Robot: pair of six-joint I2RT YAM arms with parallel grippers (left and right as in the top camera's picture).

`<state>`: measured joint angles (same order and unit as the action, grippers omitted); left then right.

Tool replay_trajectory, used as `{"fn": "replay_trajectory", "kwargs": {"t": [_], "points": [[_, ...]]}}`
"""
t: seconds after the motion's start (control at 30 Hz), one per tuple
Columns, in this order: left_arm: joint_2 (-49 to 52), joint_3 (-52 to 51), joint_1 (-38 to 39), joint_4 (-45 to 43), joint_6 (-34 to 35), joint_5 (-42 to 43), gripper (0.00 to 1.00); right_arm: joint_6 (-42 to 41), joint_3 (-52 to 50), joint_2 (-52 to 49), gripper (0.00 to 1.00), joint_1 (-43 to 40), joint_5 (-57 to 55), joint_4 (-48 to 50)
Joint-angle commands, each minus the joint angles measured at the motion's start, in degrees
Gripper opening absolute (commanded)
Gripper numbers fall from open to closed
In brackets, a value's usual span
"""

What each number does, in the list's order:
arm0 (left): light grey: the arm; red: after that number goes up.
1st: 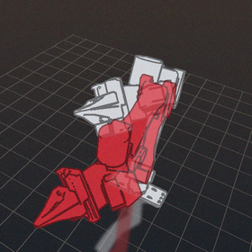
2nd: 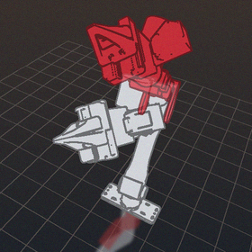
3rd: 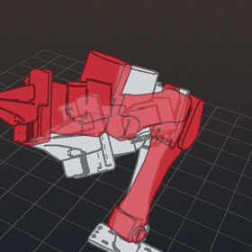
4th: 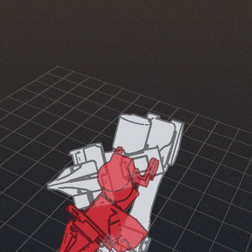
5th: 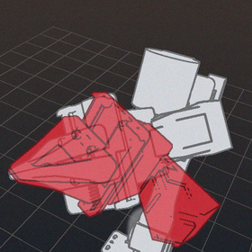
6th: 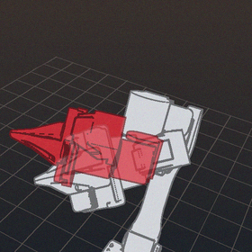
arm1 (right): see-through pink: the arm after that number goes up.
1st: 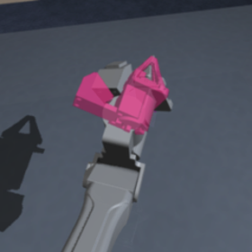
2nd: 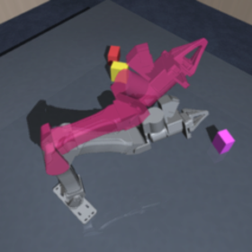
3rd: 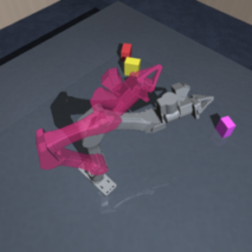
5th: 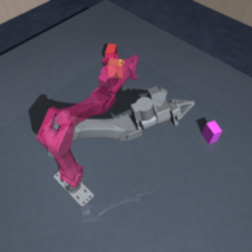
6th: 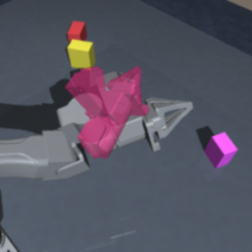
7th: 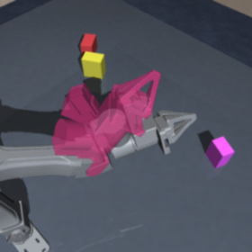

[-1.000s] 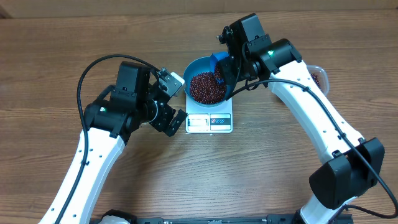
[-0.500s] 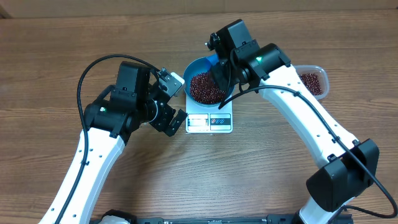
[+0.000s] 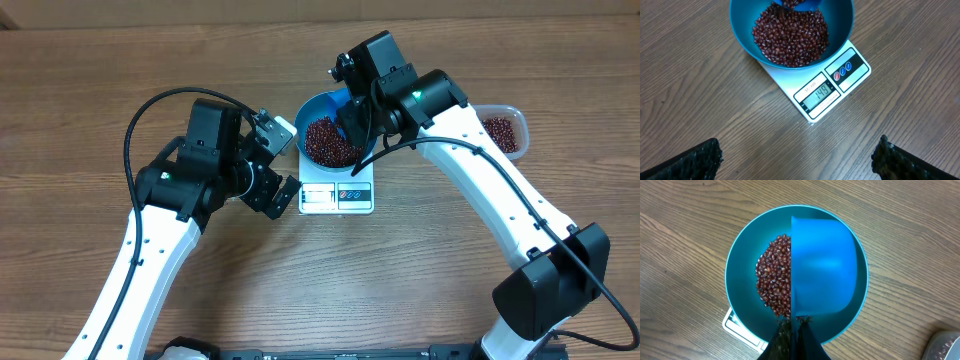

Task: Scoop item into bowl and weigh 150g on scale
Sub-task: 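Tilt the scoop over the bowl to pour the beans, then lift the scoop away from the bowl toward the right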

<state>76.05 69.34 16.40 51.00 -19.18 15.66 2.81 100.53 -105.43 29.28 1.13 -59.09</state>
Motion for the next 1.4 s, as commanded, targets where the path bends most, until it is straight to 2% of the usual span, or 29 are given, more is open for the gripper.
{"fn": "replay_trajectory", "kwargs": {"t": [0.0, 0.8, 1.07, 1.37], "points": [[0.4, -0.2, 0.1, -0.1, 1.0, 0.9, 1.00, 0.2, 2.0, 0.6, 0.04, -0.1, 0.3, 0.5], [0.4, -0.2, 0.1, -0.1, 1.0, 0.9, 1.00, 0.7, 2.0, 0.6, 0.04, -0.1, -1.3, 0.7], [0.4, -0.2, 0.1, -0.1, 1.0, 0.9, 1.00, 0.2, 2.0, 0.6, 0.04, -4.3, 13.7, 0.7], [0.4, -0.2, 0.1, -0.1, 1.0, 0.8, 1.00, 0.5, 2.0, 0.6, 0.04, -16.9, 40.4, -0.6]]}}
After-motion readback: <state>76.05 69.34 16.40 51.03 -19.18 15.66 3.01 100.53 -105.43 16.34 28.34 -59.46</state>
